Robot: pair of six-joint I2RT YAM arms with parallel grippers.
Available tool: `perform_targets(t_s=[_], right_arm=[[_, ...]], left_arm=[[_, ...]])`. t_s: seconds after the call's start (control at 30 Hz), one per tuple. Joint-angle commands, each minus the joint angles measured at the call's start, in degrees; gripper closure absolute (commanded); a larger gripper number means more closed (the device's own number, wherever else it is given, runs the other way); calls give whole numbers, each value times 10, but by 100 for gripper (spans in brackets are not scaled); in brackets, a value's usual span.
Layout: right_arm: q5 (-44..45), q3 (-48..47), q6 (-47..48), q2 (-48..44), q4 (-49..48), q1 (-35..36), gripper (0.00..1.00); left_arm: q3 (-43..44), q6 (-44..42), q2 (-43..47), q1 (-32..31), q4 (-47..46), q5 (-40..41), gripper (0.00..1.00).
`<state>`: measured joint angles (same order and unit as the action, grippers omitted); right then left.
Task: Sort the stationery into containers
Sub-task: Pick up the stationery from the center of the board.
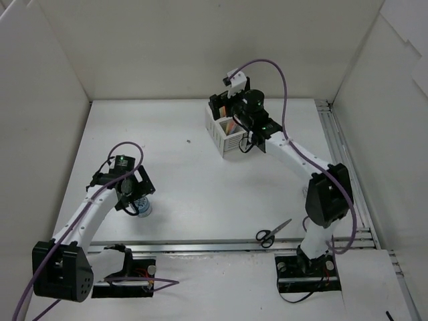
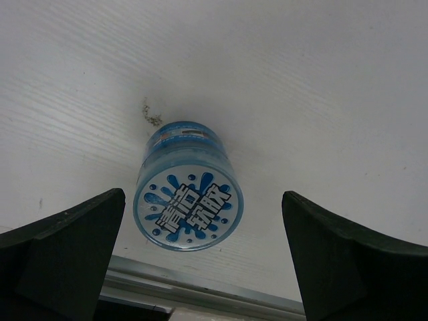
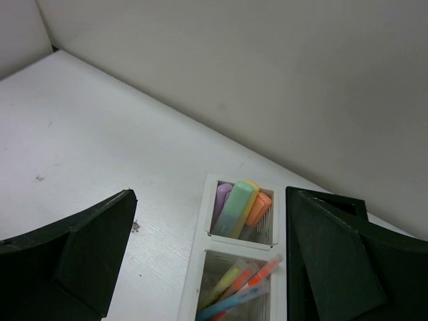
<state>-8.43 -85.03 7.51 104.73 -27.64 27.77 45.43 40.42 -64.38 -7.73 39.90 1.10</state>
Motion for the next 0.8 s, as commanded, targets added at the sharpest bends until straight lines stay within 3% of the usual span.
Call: perform_targets(t_s=[0.0,0.2,0.3,0.47,0.7,0.77], right_arm=[[48,37,3,-104,-23,10,2],[186,158,-37,-223,32,12,2],[234,219,-63,-282,62,12,2],[285,291,-97,-376,119,11,2],[348,330,-117,-449,199,11,2],[363,341,-127,-473,205,11,2]], left_arm=[[1,28,-15,-13,18,39,1],[4,29,-65,-41,-7,55,2],[11,25,-85,-53,-18,59,12],[19,19,-97,-71,-24,55,32],[30,16,-80,-111,-32,54,73],[54,-9,-80,-134,-40,52,78]])
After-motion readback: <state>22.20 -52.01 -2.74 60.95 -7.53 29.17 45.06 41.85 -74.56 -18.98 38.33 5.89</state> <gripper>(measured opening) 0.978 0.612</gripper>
